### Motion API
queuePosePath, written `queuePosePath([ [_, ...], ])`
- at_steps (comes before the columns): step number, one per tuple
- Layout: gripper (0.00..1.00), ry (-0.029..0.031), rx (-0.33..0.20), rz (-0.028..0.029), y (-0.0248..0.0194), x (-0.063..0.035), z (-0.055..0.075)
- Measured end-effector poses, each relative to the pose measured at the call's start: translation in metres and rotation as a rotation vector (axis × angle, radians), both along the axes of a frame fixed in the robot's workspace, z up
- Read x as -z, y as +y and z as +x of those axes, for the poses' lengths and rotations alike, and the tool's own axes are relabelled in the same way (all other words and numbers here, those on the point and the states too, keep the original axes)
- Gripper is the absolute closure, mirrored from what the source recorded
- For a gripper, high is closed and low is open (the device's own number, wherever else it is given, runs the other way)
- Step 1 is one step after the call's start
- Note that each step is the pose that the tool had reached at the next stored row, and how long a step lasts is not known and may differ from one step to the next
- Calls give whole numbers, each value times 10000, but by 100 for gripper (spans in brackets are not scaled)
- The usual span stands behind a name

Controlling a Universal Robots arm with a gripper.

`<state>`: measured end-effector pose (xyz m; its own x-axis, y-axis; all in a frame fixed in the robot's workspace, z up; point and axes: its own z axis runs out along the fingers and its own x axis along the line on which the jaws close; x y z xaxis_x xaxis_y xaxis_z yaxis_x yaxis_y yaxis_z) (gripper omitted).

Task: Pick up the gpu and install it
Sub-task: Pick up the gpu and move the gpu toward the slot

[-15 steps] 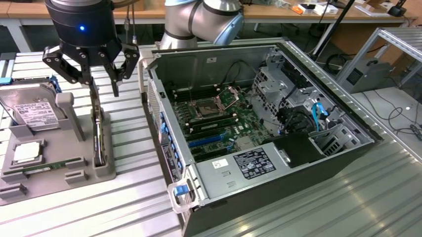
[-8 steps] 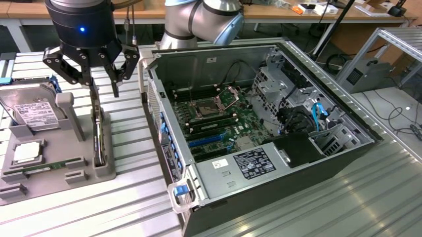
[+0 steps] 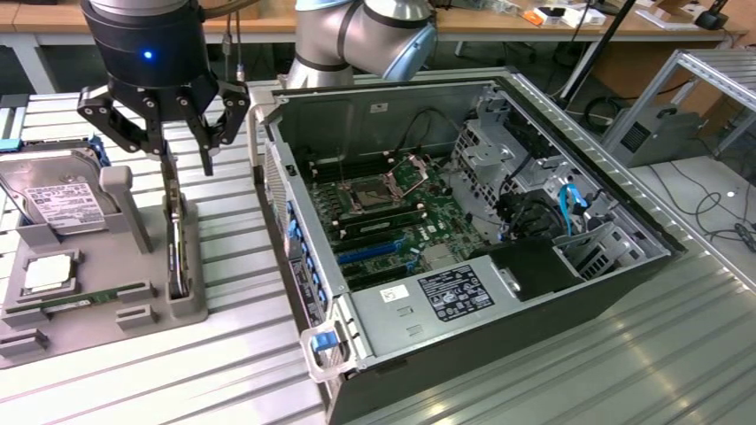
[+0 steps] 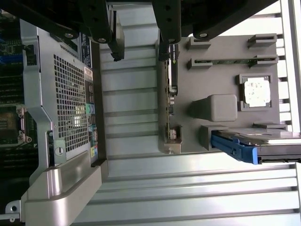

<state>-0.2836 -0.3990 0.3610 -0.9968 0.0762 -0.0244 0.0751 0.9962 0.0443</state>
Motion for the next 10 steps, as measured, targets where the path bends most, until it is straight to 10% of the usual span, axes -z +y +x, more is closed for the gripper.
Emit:
queuePosePath([
  [10,58,0,0,0,0,21,-1],
])
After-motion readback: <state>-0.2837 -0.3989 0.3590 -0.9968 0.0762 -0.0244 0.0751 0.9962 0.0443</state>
